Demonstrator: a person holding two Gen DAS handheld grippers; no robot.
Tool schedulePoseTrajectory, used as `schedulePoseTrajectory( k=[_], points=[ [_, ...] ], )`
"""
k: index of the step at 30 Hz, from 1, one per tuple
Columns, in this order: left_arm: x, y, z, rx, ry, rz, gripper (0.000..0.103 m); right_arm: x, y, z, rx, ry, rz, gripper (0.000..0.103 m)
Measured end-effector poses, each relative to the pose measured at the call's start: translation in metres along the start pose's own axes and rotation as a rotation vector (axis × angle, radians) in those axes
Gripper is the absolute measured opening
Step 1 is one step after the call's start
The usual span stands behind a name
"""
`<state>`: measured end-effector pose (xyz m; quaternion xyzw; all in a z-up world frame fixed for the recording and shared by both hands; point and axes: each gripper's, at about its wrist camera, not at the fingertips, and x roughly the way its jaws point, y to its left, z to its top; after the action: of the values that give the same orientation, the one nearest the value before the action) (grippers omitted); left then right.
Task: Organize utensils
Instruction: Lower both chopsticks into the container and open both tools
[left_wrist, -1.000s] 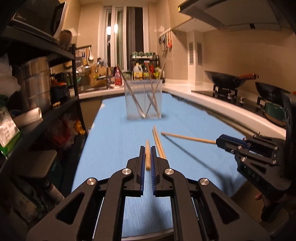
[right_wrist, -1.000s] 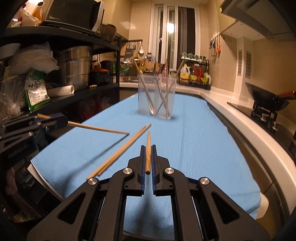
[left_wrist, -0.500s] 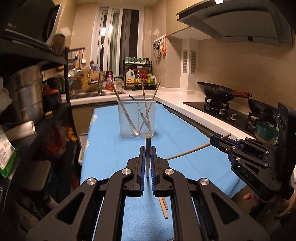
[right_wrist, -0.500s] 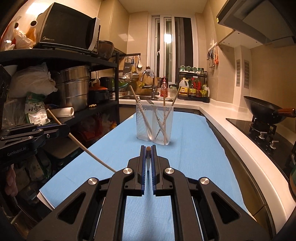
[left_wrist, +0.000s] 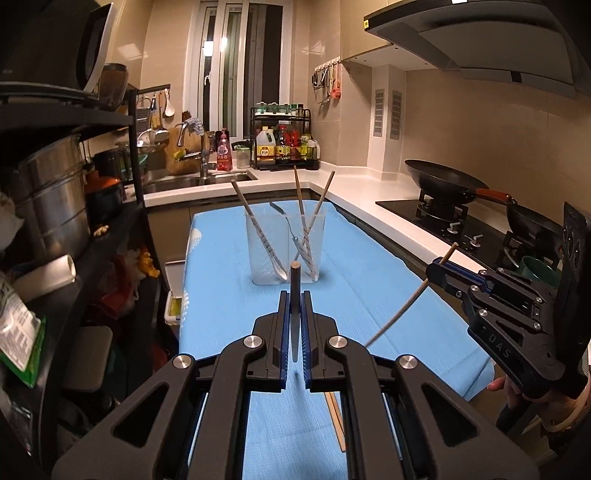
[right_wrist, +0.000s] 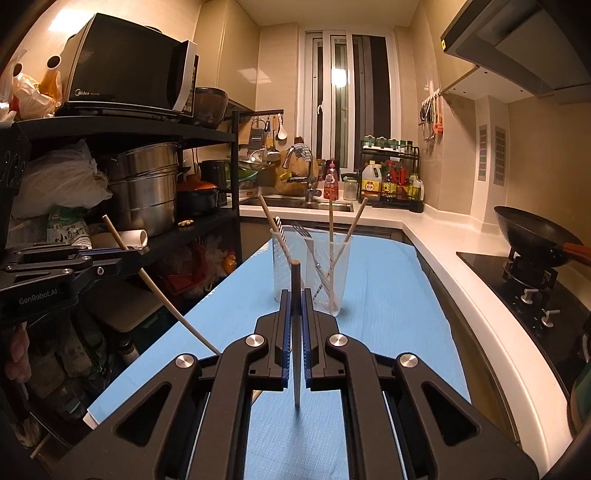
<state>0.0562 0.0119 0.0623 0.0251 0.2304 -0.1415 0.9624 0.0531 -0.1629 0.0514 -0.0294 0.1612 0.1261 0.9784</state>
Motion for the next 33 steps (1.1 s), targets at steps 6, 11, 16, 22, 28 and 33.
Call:
schedulePoseTrajectory(
  k=[6, 11, 16, 22, 28, 33],
  points=[
    [0.005, -0.001, 0.032, 0.02, -0.007, -0.006, 0.006, 0.009, -0.009, 0.031, 0.006, -0.013, 0.005, 0.006],
    [0.013, 0.001, 0.065, 0.047, 0.0, -0.005, 0.006, 0.025, -0.022, 0.06, 0.025, -0.009, 0.006, 0.006],
    [0.031, 0.009, 0.106, 0.058, 0.019, -0.015, 0.006, 0.044, -0.033, 0.096, 0.042, -0.023, 0.003, 0.006],
    [0.056, 0.022, 0.163, 0.045, -0.002, -0.023, 0.006, 0.069, -0.043, 0.148, 0.046, -0.076, 0.003, 0.006],
    [0.082, 0.03, 0.206, 0.041, -0.031, -0.004, 0.006, 0.102, -0.048, 0.191, 0.036, -0.114, -0.001, 0.006],
    [0.104, 0.032, 0.224, 0.063, -0.036, 0.003, 0.006, 0.123, -0.049, 0.209, 0.015, -0.154, 0.0, 0.006]
  ],
)
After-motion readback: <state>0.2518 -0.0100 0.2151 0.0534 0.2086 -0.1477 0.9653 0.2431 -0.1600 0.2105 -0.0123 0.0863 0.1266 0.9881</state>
